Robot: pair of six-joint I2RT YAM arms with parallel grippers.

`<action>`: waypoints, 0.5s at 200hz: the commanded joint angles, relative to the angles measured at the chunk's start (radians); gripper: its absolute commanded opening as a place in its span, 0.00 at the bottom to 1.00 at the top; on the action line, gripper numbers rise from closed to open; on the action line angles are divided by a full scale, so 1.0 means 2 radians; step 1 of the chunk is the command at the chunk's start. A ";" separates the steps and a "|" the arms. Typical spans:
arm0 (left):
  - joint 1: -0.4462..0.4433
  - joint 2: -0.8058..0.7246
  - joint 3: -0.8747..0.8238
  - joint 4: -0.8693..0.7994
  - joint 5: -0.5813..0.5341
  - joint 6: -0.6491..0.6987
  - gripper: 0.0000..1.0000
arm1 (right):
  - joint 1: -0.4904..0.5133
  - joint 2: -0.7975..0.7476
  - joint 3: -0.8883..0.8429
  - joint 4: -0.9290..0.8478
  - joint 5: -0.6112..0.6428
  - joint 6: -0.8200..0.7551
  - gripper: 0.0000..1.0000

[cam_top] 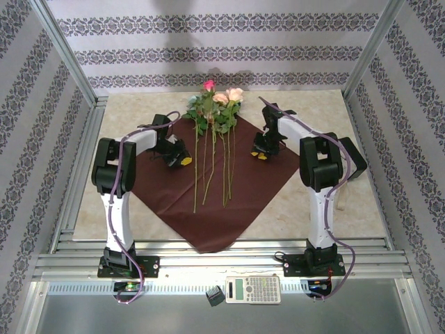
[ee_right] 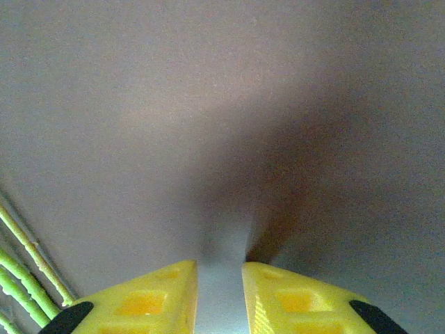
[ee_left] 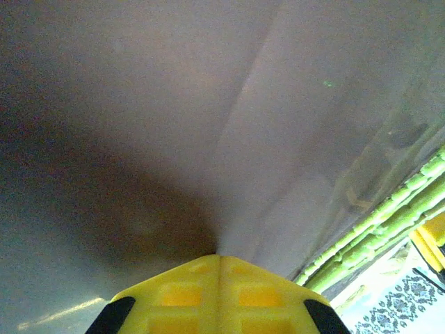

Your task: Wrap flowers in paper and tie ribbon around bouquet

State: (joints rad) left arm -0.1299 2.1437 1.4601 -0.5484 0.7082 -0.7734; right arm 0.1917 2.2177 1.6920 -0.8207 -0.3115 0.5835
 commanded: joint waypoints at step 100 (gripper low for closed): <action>-0.011 -0.078 0.005 -0.037 -0.045 -0.012 0.11 | 0.111 -0.179 -0.054 -0.022 0.120 -0.158 0.49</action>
State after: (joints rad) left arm -0.1684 2.1139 1.5314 -0.5648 0.6205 -0.8093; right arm 0.2611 1.9362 1.6482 -0.8402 -0.1268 0.3771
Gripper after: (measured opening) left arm 0.115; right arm 0.500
